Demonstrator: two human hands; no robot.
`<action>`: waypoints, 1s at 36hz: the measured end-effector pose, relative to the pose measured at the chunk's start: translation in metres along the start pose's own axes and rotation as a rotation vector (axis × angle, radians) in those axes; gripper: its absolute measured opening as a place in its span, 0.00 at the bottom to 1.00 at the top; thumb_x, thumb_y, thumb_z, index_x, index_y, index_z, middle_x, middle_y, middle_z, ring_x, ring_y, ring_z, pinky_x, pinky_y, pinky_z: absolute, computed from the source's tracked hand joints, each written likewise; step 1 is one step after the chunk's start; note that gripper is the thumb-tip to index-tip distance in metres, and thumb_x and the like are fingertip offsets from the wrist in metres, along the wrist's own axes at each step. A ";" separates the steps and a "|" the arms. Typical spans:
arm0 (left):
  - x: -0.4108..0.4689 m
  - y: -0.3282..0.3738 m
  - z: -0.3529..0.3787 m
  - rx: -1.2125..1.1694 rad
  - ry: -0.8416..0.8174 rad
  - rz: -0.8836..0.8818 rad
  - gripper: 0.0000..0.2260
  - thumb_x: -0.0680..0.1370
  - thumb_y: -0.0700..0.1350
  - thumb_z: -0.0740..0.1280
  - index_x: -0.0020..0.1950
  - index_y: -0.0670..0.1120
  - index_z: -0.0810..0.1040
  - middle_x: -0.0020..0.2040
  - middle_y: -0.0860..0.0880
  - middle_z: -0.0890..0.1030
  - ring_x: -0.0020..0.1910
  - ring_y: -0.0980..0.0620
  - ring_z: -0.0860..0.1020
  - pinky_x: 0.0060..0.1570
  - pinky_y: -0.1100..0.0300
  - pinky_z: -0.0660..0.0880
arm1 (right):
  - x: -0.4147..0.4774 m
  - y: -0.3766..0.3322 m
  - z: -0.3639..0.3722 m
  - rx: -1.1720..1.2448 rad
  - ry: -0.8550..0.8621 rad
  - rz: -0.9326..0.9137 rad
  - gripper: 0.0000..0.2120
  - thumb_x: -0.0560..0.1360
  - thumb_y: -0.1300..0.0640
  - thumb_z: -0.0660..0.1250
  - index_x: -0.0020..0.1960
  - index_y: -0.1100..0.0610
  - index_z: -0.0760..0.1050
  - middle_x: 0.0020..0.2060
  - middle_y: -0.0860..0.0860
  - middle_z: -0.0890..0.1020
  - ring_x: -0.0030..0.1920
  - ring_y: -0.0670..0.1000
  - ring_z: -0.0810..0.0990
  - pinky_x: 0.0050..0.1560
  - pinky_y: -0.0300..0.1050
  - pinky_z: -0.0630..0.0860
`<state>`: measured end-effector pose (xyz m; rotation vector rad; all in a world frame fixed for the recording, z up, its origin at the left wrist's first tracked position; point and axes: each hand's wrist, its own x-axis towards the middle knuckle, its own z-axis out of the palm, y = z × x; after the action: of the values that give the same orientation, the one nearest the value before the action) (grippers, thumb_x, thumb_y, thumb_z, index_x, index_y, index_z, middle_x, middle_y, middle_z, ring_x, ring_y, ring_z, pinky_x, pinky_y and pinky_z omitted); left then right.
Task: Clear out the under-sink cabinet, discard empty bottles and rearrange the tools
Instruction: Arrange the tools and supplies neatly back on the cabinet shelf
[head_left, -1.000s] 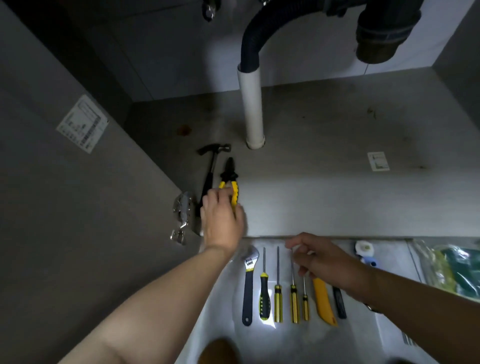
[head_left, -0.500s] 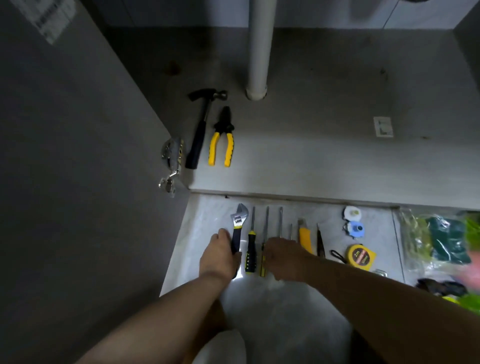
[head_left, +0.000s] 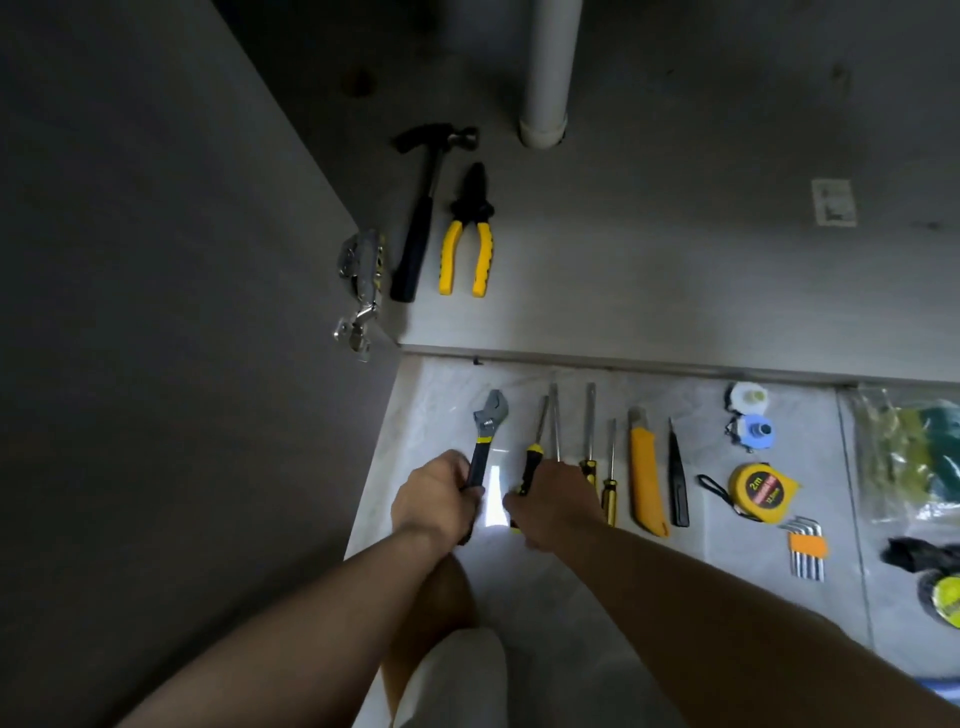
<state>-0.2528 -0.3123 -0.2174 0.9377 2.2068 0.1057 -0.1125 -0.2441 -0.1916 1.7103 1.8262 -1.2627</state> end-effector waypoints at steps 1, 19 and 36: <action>-0.002 0.001 0.000 -0.070 -0.018 0.005 0.11 0.76 0.49 0.73 0.40 0.51 0.72 0.38 0.54 0.80 0.41 0.49 0.80 0.41 0.58 0.75 | -0.002 0.003 -0.005 0.059 -0.050 -0.001 0.11 0.75 0.51 0.68 0.50 0.59 0.77 0.41 0.56 0.86 0.38 0.55 0.87 0.43 0.50 0.85; -0.037 0.102 -0.085 -0.770 -0.379 0.325 0.07 0.80 0.38 0.71 0.55 0.38 0.78 0.43 0.39 0.83 0.40 0.46 0.83 0.37 0.59 0.80 | -0.082 0.022 -0.184 0.252 -0.252 -0.281 0.11 0.78 0.53 0.71 0.56 0.56 0.75 0.35 0.55 0.85 0.31 0.53 0.84 0.29 0.44 0.80; 0.114 0.184 -0.117 -0.444 0.131 0.126 0.12 0.72 0.42 0.79 0.36 0.46 0.77 0.42 0.43 0.85 0.46 0.42 0.85 0.48 0.42 0.84 | -0.022 0.035 -0.197 0.499 0.023 -0.246 0.08 0.78 0.53 0.70 0.50 0.57 0.76 0.31 0.55 0.84 0.27 0.53 0.82 0.24 0.40 0.73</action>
<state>-0.2734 -0.0800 -0.1371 0.8326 2.1105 0.7027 -0.0129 -0.1093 -0.0799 1.7724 1.8886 -1.9396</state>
